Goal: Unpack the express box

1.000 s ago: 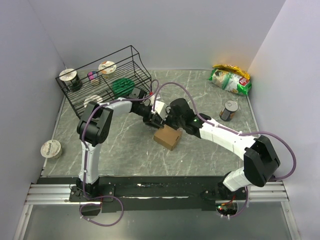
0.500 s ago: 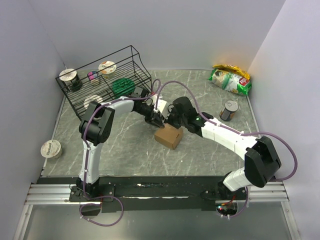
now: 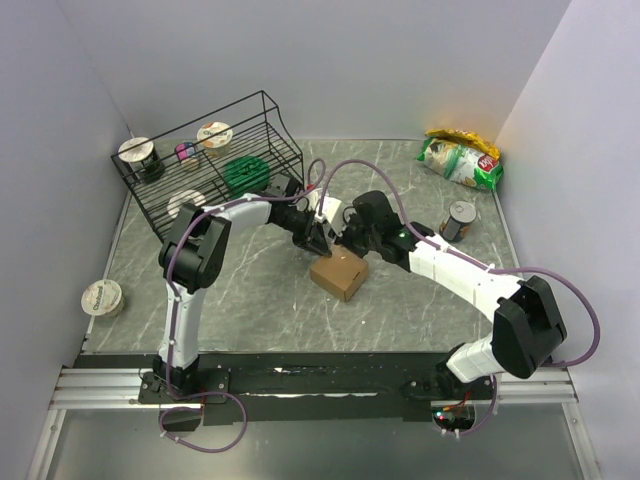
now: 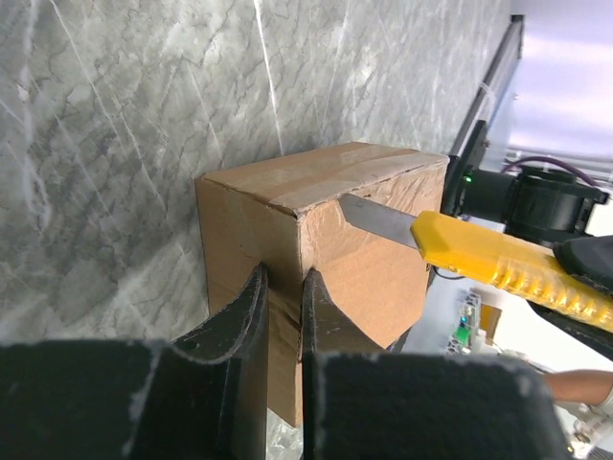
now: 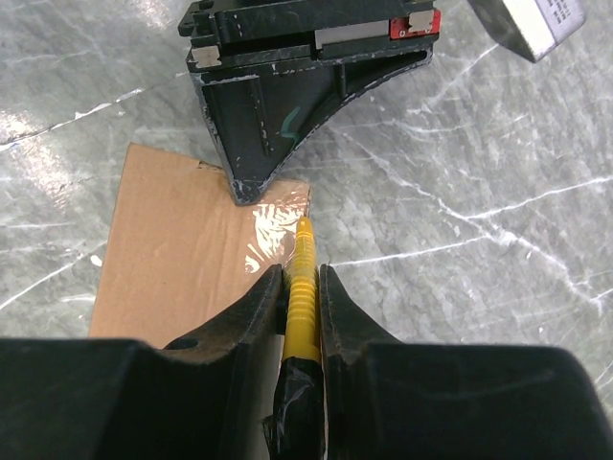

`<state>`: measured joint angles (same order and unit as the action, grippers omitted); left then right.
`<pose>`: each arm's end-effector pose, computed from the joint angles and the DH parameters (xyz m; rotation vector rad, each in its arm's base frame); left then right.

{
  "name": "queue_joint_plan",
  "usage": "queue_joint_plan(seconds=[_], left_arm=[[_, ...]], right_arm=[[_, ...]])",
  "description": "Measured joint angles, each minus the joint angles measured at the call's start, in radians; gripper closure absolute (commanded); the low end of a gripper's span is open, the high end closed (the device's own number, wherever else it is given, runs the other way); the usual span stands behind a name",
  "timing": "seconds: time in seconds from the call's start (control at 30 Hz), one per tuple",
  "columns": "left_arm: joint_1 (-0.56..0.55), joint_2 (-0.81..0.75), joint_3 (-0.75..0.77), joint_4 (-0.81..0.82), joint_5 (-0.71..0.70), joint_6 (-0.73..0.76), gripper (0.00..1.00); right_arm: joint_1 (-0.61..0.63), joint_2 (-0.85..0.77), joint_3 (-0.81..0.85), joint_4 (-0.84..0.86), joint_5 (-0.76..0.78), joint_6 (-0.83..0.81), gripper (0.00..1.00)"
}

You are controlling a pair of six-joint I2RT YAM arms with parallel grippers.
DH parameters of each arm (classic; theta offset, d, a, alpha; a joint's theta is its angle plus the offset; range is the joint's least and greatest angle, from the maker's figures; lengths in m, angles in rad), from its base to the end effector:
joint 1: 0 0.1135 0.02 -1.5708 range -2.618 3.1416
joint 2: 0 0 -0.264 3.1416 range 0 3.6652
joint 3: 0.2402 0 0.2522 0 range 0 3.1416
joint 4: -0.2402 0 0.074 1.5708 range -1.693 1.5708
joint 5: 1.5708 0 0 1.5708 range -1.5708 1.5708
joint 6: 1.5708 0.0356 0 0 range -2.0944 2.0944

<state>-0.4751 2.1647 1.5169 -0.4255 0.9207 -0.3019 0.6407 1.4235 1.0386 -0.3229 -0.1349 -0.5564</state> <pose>0.3826 -0.2287 0.1484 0.5636 2.6200 -1.4761 0.2487 0.1914 0.2672 -1.3418 1.8417 0.1979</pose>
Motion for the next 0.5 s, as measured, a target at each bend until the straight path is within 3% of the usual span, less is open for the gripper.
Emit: queue_joint_plan(seconds=[0.5], left_arm=[[-0.011, -0.074, -0.016, -0.004, -0.194, -0.045, 0.99]], right_arm=[[0.000, -0.028, 0.000, -0.026, 0.022, 0.024, 1.00]])
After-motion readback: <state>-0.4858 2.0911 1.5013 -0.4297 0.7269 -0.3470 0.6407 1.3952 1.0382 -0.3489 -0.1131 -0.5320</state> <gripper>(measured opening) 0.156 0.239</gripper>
